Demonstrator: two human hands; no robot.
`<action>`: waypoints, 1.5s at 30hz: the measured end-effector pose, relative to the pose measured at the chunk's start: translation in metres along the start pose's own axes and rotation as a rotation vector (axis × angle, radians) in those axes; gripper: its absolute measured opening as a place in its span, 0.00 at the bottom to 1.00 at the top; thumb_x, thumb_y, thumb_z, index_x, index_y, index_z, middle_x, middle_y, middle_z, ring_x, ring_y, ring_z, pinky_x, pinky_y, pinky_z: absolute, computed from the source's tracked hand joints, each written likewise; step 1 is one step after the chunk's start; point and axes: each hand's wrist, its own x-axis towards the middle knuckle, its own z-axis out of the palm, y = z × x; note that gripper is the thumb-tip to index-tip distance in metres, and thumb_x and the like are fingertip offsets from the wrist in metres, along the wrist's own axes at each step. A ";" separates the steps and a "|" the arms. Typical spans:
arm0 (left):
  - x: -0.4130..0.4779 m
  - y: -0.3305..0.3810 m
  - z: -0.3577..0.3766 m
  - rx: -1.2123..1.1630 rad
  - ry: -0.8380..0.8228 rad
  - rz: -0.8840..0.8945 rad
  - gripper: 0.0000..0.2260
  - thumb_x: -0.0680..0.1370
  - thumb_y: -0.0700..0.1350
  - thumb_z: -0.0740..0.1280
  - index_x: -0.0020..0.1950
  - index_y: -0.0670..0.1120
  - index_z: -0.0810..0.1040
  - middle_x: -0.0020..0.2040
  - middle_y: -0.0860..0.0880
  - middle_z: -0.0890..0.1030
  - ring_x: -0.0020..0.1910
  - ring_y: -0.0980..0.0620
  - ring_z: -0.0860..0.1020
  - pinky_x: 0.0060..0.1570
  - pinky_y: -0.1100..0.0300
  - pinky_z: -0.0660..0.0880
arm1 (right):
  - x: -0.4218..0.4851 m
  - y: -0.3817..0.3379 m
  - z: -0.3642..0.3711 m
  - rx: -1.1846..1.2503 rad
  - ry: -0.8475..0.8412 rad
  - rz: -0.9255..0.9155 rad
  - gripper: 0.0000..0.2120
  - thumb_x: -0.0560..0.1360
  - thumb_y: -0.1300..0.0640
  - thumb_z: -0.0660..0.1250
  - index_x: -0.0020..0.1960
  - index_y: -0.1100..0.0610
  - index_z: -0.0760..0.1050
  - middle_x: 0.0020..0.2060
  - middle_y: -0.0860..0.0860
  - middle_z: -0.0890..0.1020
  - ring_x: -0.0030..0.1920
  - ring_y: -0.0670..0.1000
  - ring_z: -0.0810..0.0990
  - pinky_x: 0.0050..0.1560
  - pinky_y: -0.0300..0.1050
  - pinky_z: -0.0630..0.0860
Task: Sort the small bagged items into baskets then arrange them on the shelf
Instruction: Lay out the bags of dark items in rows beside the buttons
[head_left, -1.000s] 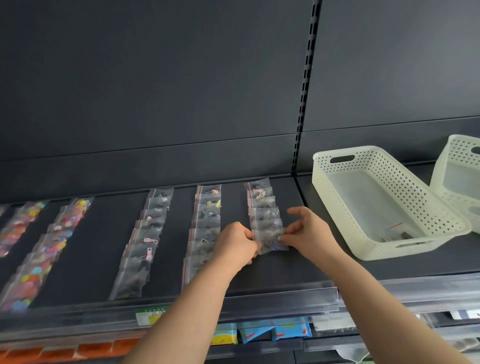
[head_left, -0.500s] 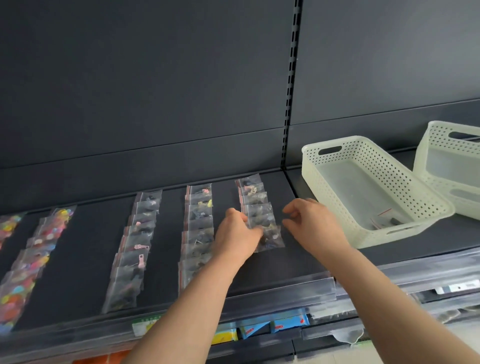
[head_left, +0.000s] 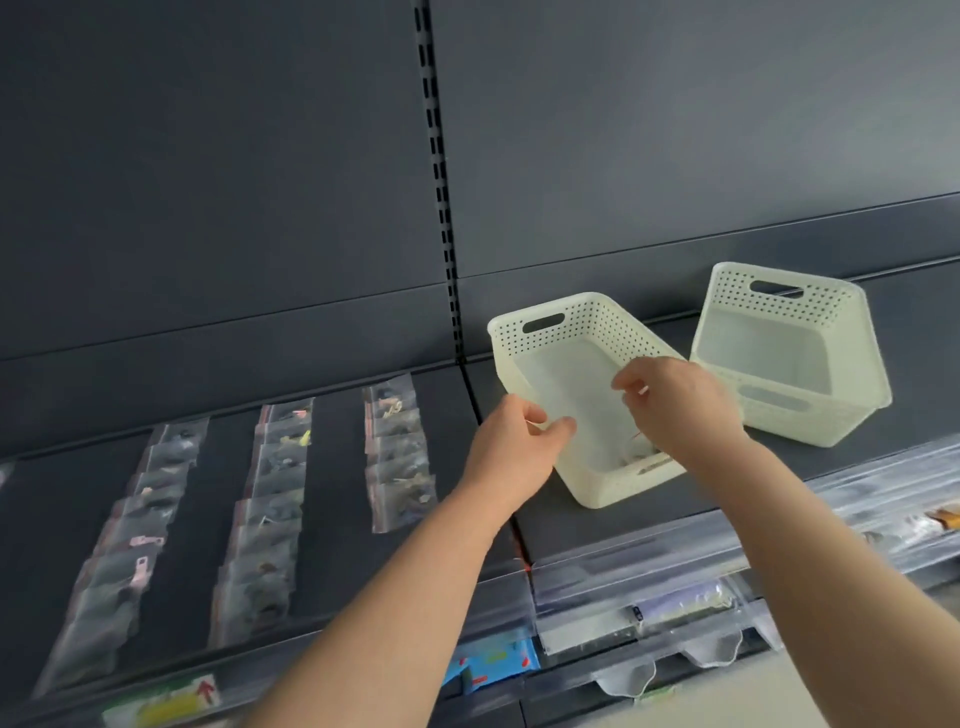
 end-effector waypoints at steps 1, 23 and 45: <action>0.001 0.003 0.006 0.007 0.024 -0.006 0.13 0.74 0.57 0.69 0.51 0.52 0.71 0.48 0.53 0.79 0.48 0.50 0.81 0.52 0.46 0.80 | 0.007 0.012 0.000 -0.038 -0.079 0.022 0.13 0.77 0.59 0.62 0.53 0.44 0.79 0.51 0.46 0.81 0.48 0.51 0.80 0.47 0.47 0.79; -0.002 0.029 0.033 -0.064 0.186 -0.168 0.08 0.79 0.49 0.67 0.55 0.48 0.72 0.45 0.54 0.80 0.40 0.54 0.81 0.53 0.49 0.81 | 0.047 0.033 -0.004 0.044 -0.632 -0.386 0.05 0.77 0.57 0.63 0.45 0.50 0.77 0.50 0.47 0.79 0.51 0.48 0.77 0.53 0.43 0.74; -0.057 -0.024 -0.054 -0.612 0.268 -0.139 0.05 0.80 0.42 0.67 0.53 0.42 0.81 0.47 0.46 0.85 0.45 0.52 0.84 0.42 0.60 0.80 | -0.048 -0.084 0.011 1.023 -0.685 -0.097 0.20 0.72 0.50 0.73 0.61 0.52 0.74 0.48 0.49 0.85 0.50 0.46 0.83 0.48 0.40 0.79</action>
